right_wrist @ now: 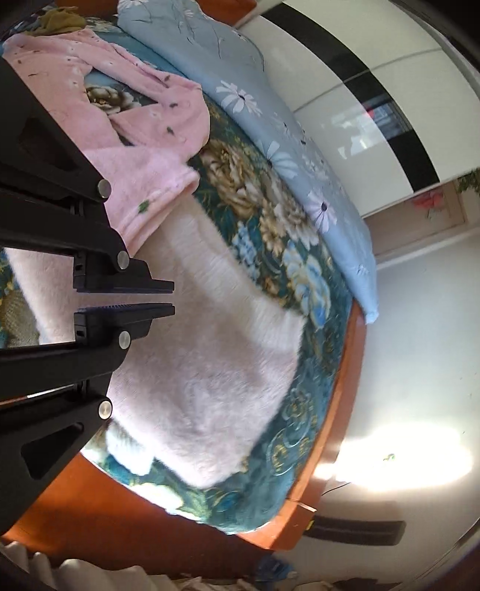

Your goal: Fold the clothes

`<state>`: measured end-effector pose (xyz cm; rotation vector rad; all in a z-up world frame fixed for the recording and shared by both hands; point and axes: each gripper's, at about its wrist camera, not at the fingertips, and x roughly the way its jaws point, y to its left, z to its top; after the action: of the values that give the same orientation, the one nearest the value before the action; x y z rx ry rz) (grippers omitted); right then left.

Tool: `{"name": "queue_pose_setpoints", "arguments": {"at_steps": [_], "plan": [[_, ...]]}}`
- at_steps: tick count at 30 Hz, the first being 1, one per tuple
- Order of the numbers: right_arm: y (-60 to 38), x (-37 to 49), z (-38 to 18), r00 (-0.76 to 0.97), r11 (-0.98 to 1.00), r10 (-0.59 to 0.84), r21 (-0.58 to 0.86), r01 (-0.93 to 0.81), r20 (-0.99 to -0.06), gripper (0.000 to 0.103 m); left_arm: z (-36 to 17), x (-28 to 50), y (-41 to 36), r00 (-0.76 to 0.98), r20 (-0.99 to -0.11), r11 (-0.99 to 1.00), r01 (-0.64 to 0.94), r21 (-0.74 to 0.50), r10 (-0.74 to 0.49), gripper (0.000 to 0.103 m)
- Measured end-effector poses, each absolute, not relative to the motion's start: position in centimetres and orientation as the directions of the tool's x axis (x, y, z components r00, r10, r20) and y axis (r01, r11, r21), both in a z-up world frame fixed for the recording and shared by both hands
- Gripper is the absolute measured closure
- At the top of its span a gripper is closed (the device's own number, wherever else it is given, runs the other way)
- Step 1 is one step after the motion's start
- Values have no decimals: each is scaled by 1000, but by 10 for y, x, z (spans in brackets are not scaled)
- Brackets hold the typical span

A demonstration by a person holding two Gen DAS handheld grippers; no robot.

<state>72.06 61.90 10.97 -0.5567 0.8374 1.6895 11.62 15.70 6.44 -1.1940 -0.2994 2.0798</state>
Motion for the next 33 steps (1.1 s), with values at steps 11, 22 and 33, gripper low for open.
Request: {"name": "queue_pose_setpoints", "arguments": {"at_steps": [11,22,33], "plan": [[568,491,103,-528,-679,402,143,-720,-748,55,47,127,227,-251,-635,-668,-457,-588,731,41],[595,413,16,-321,-657,370,-2,-754,-872,75,29,108,259,-226,-567,-606,-401,-687,792,38],[714,402,165,-209,-387,687,-107,-916,-696,98,18,74,279,-264,-551,-611,-385,-692,791,38]]}}
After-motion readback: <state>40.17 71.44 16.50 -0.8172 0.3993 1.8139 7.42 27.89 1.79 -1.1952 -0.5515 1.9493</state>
